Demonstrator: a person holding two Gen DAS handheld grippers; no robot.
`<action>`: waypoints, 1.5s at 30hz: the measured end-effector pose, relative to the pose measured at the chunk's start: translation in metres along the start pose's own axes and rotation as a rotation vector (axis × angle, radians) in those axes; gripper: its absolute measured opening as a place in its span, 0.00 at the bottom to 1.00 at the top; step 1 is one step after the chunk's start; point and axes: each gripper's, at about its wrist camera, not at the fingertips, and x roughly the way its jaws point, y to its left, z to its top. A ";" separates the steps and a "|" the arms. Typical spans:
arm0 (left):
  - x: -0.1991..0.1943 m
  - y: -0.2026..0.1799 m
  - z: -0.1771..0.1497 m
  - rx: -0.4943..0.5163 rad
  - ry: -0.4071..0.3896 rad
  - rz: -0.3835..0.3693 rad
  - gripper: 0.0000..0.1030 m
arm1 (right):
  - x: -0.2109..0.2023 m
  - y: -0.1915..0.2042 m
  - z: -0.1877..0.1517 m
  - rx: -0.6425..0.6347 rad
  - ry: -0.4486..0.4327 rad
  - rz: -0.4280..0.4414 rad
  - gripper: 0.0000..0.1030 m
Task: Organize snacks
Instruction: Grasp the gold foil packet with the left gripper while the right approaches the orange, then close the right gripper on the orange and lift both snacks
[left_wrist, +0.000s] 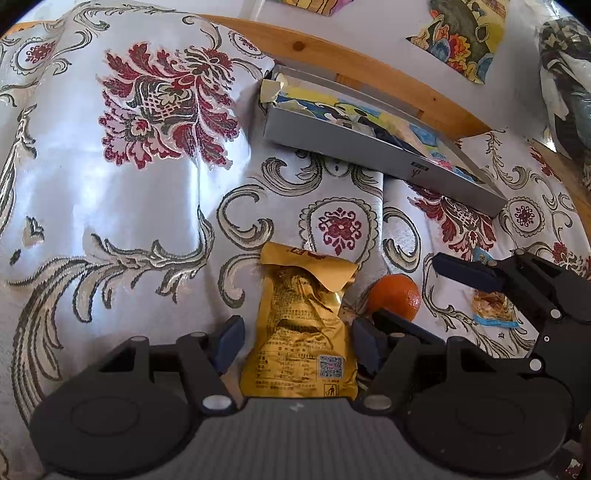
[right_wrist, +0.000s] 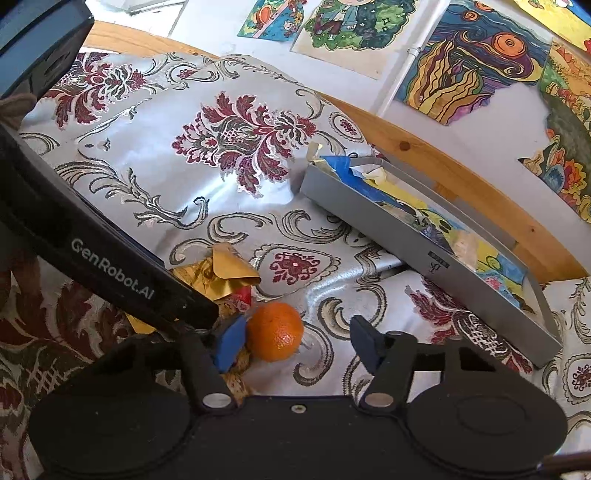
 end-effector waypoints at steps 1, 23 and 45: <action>0.000 0.000 0.000 0.000 0.001 0.001 0.68 | 0.001 0.000 0.000 0.004 0.003 0.005 0.56; -0.002 0.002 -0.004 0.005 -0.001 -0.012 0.57 | 0.008 -0.009 -0.001 0.131 0.075 0.050 0.37; -0.009 0.002 -0.005 -0.073 0.008 -0.007 0.40 | 0.006 -0.005 -0.002 0.110 0.066 0.028 0.36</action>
